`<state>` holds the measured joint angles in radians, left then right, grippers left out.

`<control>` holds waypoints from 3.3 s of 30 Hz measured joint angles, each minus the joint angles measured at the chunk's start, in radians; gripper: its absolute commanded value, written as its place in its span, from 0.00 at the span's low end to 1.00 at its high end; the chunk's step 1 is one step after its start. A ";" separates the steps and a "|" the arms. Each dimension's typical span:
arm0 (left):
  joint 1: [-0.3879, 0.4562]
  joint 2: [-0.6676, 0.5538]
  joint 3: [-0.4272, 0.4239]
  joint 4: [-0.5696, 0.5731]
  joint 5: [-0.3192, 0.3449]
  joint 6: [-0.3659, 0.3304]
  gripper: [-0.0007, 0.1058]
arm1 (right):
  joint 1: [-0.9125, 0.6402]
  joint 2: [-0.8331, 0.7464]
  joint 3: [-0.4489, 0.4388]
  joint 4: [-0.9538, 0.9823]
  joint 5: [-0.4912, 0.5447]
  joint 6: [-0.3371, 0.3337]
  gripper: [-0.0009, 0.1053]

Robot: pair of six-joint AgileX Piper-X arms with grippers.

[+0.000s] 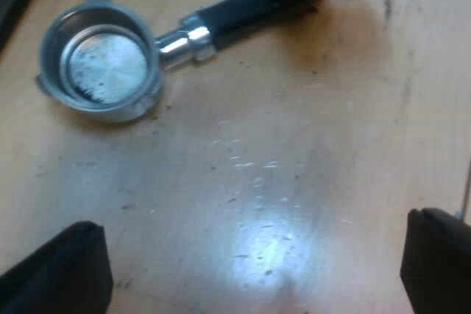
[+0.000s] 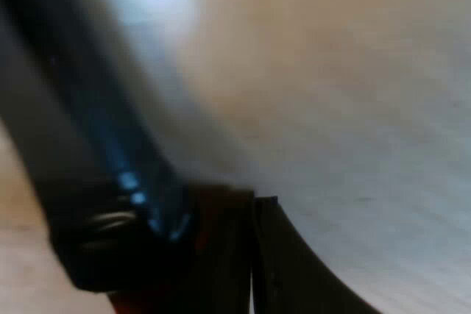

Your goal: Put the handle in the coffee machine

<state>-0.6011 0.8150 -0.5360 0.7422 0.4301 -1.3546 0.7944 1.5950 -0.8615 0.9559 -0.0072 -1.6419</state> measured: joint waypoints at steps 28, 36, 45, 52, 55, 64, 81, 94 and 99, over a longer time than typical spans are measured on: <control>0.300 -0.245 0.000 0.256 -0.014 0.058 0.77 | 0.255 0.225 -0.257 -0.179 -0.132 0.165 0.01; 0.300 -0.264 0.000 0.293 -0.014 0.080 0.77 | 0.254 0.247 -0.284 -0.197 -0.146 0.193 0.01; 0.300 -0.264 0.000 0.293 -0.013 0.127 0.77 | 0.255 0.158 -0.281 -0.114 -0.087 0.192 0.01; 0.300 -0.264 0.000 0.210 0.054 0.127 0.77 | 0.255 0.046 -0.281 -0.006 -0.015 0.154 0.16; 0.300 -0.264 0.000 0.185 0.100 0.127 0.77 | 0.255 0.000 -0.279 0.052 0.073 0.118 0.48; 0.181 -0.264 0.000 0.107 0.112 0.064 0.85 | 0.197 -0.071 -0.279 0.069 0.193 0.005 0.75; 0.146 -0.176 0.000 0.058 0.100 0.013 0.84 | 0.059 0.036 -0.279 -0.139 0.081 -0.090 0.76; 0.146 -0.169 0.000 0.056 0.100 0.008 0.84 | 0.059 0.137 -0.279 -0.187 0.116 -0.090 0.76; 0.146 -0.169 0.000 0.056 0.100 0.008 0.84 | 0.053 0.149 -0.279 -0.188 0.074 -0.090 0.76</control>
<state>-0.4554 0.6463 -0.5360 0.7980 0.5304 -1.3463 0.8474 1.7444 -1.1409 0.7678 0.0669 -1.7322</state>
